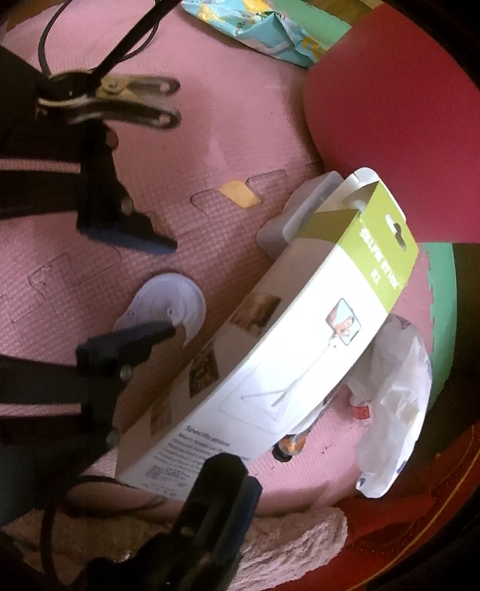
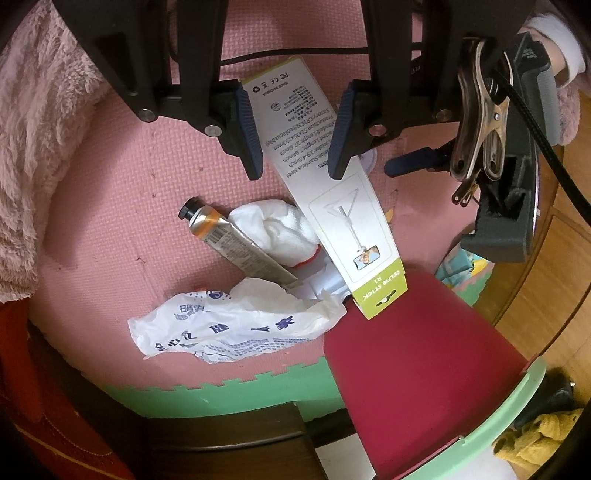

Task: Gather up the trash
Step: 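Lower the left tool onto the white plastic hook-shaped disc and close, then close the right tool on the white Selfie Stick box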

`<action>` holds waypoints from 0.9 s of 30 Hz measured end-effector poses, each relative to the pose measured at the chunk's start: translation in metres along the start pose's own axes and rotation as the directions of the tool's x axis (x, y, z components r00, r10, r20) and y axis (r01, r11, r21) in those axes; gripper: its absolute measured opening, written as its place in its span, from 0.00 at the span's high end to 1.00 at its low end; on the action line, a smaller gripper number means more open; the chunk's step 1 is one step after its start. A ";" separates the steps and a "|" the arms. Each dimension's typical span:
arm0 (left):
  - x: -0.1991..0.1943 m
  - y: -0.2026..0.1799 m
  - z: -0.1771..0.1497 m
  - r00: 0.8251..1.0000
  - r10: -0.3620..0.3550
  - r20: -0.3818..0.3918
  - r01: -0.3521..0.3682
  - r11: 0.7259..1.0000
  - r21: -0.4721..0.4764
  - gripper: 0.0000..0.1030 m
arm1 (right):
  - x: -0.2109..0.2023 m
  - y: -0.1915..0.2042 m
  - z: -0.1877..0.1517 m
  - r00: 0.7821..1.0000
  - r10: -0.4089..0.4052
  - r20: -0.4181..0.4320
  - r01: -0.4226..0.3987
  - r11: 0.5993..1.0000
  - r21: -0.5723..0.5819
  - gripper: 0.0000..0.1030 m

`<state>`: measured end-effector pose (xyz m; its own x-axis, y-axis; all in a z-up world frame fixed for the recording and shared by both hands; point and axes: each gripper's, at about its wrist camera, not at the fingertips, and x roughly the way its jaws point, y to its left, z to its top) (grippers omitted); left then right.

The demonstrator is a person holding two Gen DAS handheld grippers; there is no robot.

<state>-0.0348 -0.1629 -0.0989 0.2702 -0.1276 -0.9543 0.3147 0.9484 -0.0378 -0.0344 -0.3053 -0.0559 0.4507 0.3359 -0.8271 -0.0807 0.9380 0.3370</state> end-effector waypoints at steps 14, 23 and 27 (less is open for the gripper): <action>-0.012 0.053 -0.005 0.999 0.015 -0.041 -0.021 0.988 -0.153 0.73 | -0.005 0.002 -0.005 0.999 0.038 0.008 -0.038 0.999 -0.017 0.62; -0.017 0.065 0.000 0.996 0.080 -0.039 -0.086 0.980 -0.182 0.73 | 0.000 0.023 -0.009 1.000 0.005 0.002 -0.005 0.993 -0.122 0.41; -0.024 0.058 0.000 0.995 0.102 -0.013 -0.103 0.983 -0.152 0.73 | 0.006 0.026 -0.006 0.999 -0.037 0.008 0.038 0.990 -0.138 0.37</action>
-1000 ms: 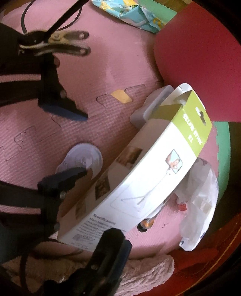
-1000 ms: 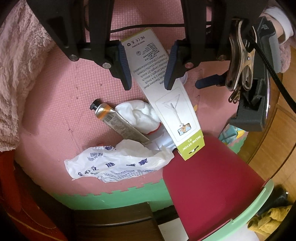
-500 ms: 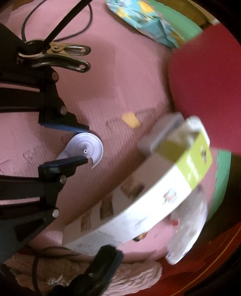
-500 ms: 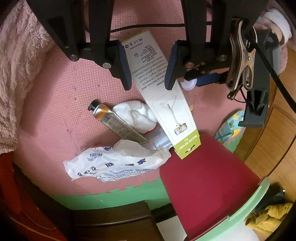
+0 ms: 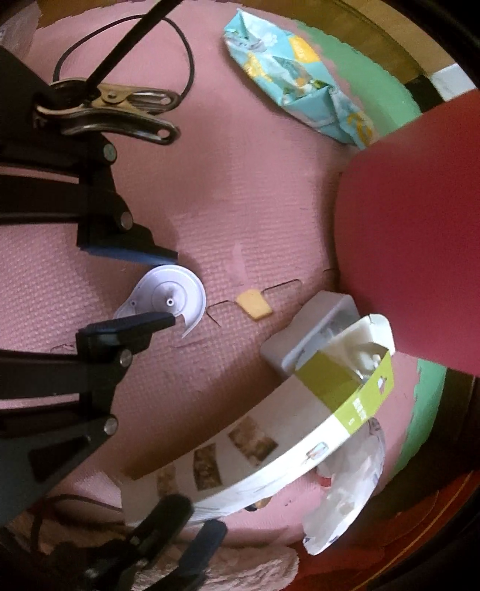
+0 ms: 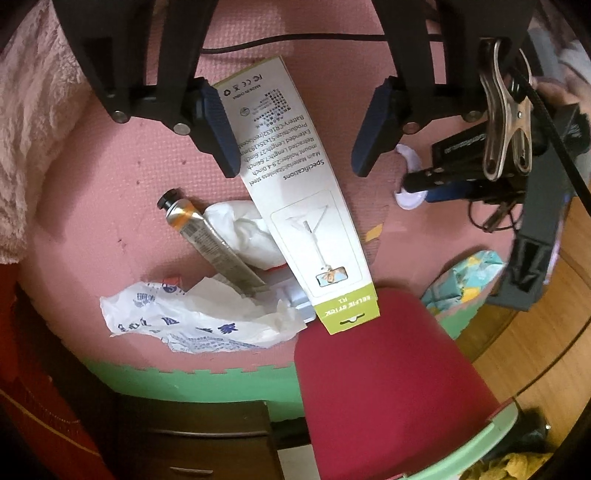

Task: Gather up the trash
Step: 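Close the right tool on the white Selfie Stick box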

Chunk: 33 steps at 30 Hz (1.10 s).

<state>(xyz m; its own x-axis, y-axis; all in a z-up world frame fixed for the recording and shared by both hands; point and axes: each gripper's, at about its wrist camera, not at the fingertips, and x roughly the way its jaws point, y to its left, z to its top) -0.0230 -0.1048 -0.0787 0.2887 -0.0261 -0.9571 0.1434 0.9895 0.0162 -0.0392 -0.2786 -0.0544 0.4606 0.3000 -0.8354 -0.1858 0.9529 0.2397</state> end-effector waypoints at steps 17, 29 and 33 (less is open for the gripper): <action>-0.010 0.003 -0.003 1.000 -0.007 0.026 0.007 1.000 0.004 0.73 | 0.004 0.006 0.005 0.999 -0.047 0.024 0.048 0.998 -0.040 0.37; -0.004 0.010 0.000 1.000 -0.016 0.023 0.016 1.000 0.001 0.73 | 0.021 0.018 0.003 0.997 -0.065 -0.036 0.061 0.994 -0.092 0.37; -0.006 0.011 -0.001 0.999 -0.020 0.032 0.020 1.000 -0.001 0.73 | 0.030 0.023 0.001 0.994 -0.084 -0.067 0.076 0.991 -0.112 0.38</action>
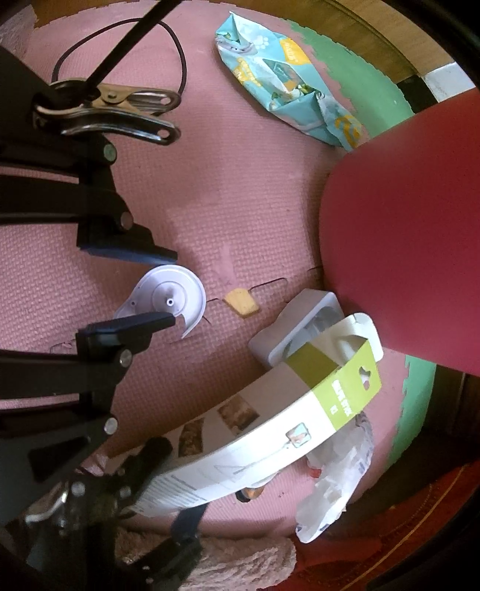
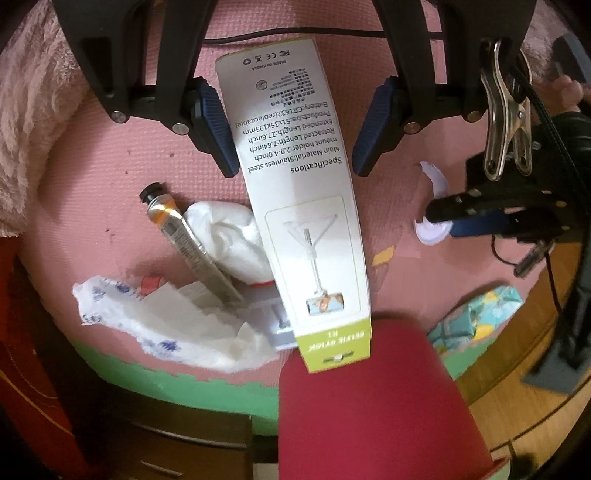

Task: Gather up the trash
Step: 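Close the right tool on the white Selfie Stick box, then carry the disc in the left tool over the bucket while the right tool carries the box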

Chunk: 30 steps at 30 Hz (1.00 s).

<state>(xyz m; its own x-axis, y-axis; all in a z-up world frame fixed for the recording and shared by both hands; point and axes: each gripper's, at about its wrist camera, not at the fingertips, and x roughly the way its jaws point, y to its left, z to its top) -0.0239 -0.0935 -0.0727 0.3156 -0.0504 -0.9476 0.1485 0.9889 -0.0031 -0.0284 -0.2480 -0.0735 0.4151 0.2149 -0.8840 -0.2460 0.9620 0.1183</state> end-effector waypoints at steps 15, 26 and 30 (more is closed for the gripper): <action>-0.044 0.009 -0.007 0.996 -0.002 0.092 0.006 0.999 -0.039 0.73 | -0.025 -0.020 -0.007 0.993 0.063 0.096 -0.074 0.990 0.117 0.47; -0.089 0.012 -0.005 0.984 0.003 0.177 0.008 0.998 -0.058 0.73 | -0.060 -0.006 -0.017 0.971 0.135 0.196 -0.160 0.980 0.117 0.47; -0.101 0.015 -0.007 0.980 0.008 0.200 0.006 0.998 -0.069 0.73 | -0.070 -0.004 -0.020 0.965 0.138 0.221 -0.169 0.978 0.125 0.47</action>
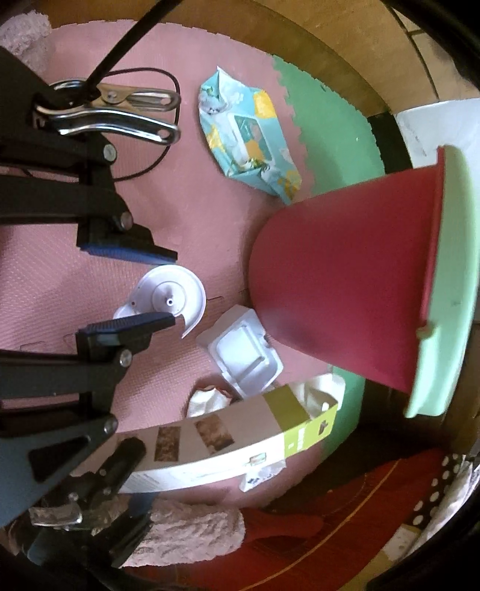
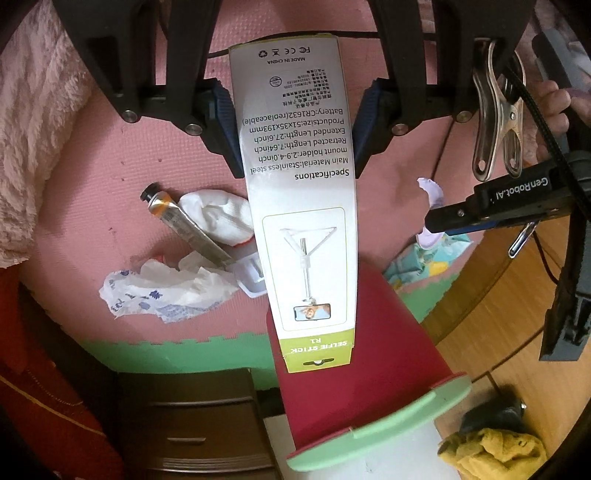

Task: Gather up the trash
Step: 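Carry the disc in the left tool over the bucket while the right tool carries the box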

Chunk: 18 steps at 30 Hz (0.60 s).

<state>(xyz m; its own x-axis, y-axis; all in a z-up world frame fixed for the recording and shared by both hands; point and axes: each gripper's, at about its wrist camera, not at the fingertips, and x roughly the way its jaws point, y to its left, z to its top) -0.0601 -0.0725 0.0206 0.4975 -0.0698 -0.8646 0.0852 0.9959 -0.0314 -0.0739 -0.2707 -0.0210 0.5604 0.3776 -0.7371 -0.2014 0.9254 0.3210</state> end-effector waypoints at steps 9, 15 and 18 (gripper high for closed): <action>-0.032 0.008 0.004 0.998 -0.012 0.061 0.014 1.000 -0.021 0.73 | -0.031 0.008 -0.002 0.998 0.013 0.060 -0.015 0.999 0.028 0.47; -0.053 0.009 0.009 0.995 -0.022 0.095 0.025 0.999 -0.030 0.73 | -0.050 0.013 0.004 0.995 0.020 0.099 -0.024 0.999 0.044 0.47; -0.062 0.008 0.013 0.993 -0.033 0.114 0.038 0.999 -0.038 0.73 | -0.061 0.015 0.009 0.993 0.020 0.114 -0.025 0.998 0.049 0.47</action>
<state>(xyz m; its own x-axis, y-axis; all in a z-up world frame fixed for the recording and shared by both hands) -0.0787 -0.0606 0.0809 0.5893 -0.1090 -0.8005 0.0713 0.9940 -0.0828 -0.1045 -0.2799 0.0341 0.6441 0.3898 -0.6582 -0.1763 0.9129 0.3682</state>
